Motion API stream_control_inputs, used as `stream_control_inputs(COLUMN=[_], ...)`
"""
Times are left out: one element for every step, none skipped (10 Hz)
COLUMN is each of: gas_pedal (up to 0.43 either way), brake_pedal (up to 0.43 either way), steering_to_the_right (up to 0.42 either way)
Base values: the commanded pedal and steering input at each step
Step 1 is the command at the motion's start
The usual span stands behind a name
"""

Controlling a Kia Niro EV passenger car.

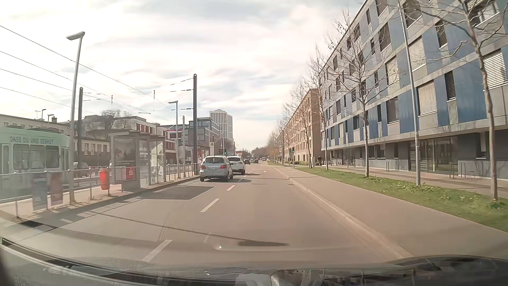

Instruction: Follow the waypoints while adhering to traffic rules and regulations

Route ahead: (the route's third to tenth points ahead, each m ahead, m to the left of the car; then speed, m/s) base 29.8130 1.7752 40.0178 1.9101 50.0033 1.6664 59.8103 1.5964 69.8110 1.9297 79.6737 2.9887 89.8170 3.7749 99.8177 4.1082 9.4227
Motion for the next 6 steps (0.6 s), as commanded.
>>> stream_control_inputs(gas_pedal=[0.209,0.209,0.209,0.209,0.209,0.209], brake_pedal=[0.000,0.000,0.000,0.000,0.000,0.000], steering_to_the_right=[-0.001,-0.001,-0.001,-0.001,-0.001,-0.001])
